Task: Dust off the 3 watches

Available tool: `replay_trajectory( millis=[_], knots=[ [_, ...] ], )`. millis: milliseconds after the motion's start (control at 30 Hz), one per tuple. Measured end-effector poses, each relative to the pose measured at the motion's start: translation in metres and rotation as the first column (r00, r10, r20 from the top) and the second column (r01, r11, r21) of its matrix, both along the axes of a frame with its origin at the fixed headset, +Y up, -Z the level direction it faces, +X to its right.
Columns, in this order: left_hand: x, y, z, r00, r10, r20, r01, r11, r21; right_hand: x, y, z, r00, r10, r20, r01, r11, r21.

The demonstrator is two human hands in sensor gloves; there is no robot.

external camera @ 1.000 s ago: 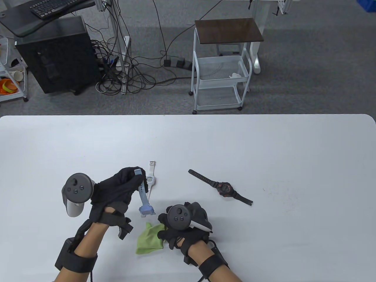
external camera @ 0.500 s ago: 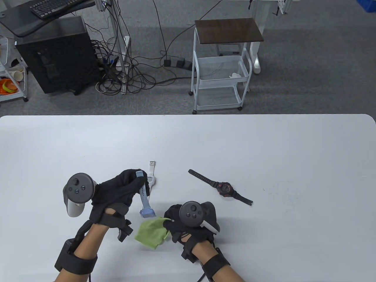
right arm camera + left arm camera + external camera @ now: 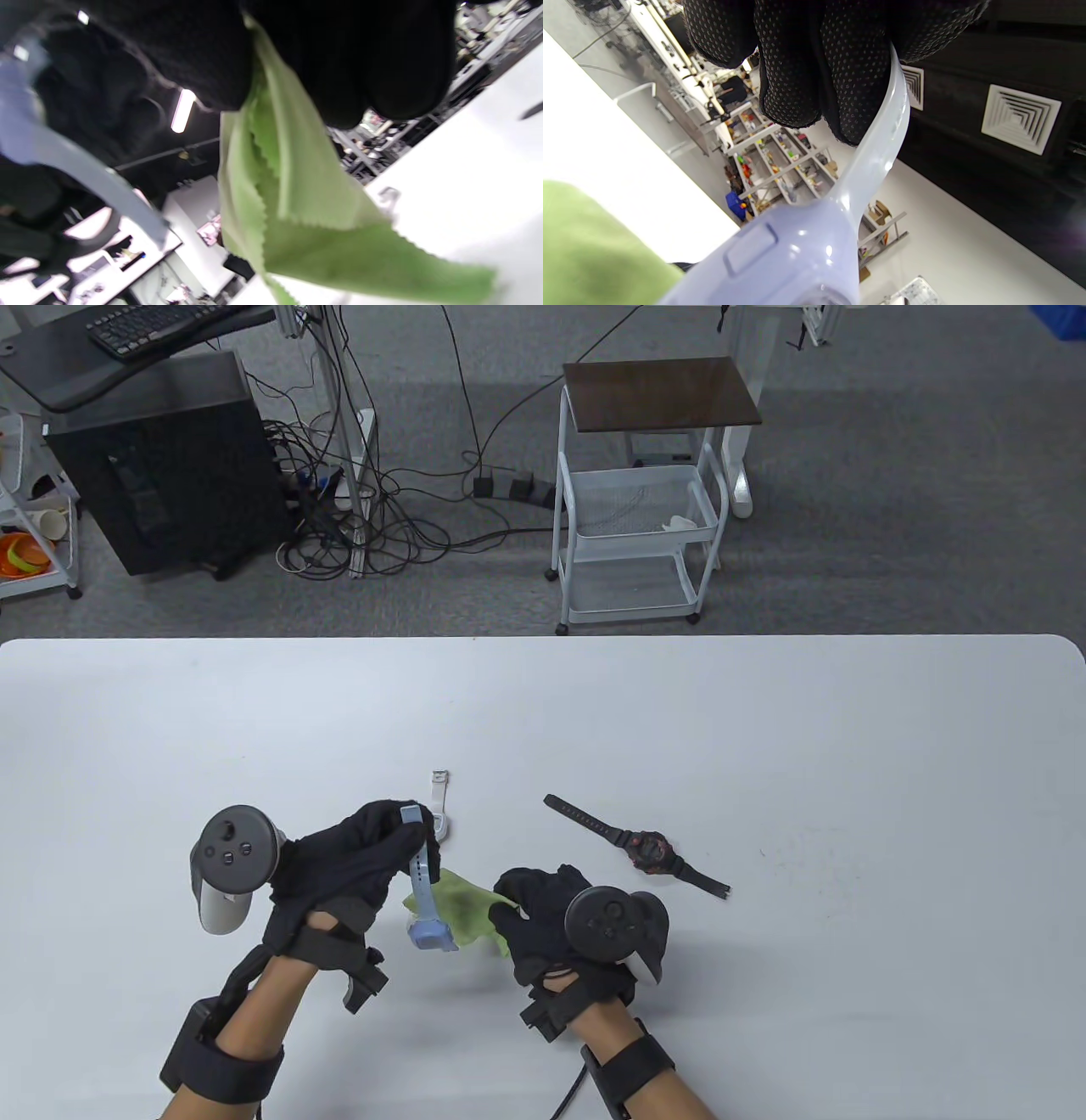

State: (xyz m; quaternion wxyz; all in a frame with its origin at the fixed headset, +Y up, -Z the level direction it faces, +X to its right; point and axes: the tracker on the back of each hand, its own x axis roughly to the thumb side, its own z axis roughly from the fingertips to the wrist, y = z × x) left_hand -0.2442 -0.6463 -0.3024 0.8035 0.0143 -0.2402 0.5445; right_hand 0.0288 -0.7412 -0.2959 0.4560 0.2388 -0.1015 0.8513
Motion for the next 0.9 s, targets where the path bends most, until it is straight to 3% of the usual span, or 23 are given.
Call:
replay_trajectory(
  millis=[167, 300, 500, 633, 767, 900],
  knots=[
    [-0.004, -0.006, -0.004, 1.0, 0.004, -0.025, -0.005, 1.0, -0.016, -0.001, 0.004, 0.004, 0.991, -0.108, -0.078, 0.11, 0.994, 0.024],
    [-0.007, -0.009, -0.006, 0.998, 0.001, -0.056, -0.001, 1.0, -0.012, -0.005, 0.0, 0.006, 0.961, -0.223, -0.16, 0.215, 0.974, -0.07],
    [-0.009, -0.009, -0.005, 0.996, -0.004, -0.084, 0.004, 1.0, 0.0, -0.02, -0.016, 0.01, 0.826, -0.499, -0.263, 0.402, 0.847, -0.348],
    [-0.009, -0.009, -0.005, 0.996, -0.004, -0.084, 0.005, 1.0, 0.001, -0.028, -0.025, 0.014, 0.748, -0.598, -0.287, 0.44, 0.771, -0.459],
    [-0.007, -0.009, -0.004, 0.997, -0.008, -0.08, 0.008, 1.0, 0.004, -0.038, -0.036, 0.018, 0.634, -0.744, -0.21, 0.533, 0.618, -0.577],
    [-0.006, -0.009, -0.003, 0.997, -0.004, -0.078, 0.005, 1.0, 0.01, -0.046, -0.038, 0.021, 0.625, -0.748, -0.222, 0.499, 0.602, -0.623]
  ],
)
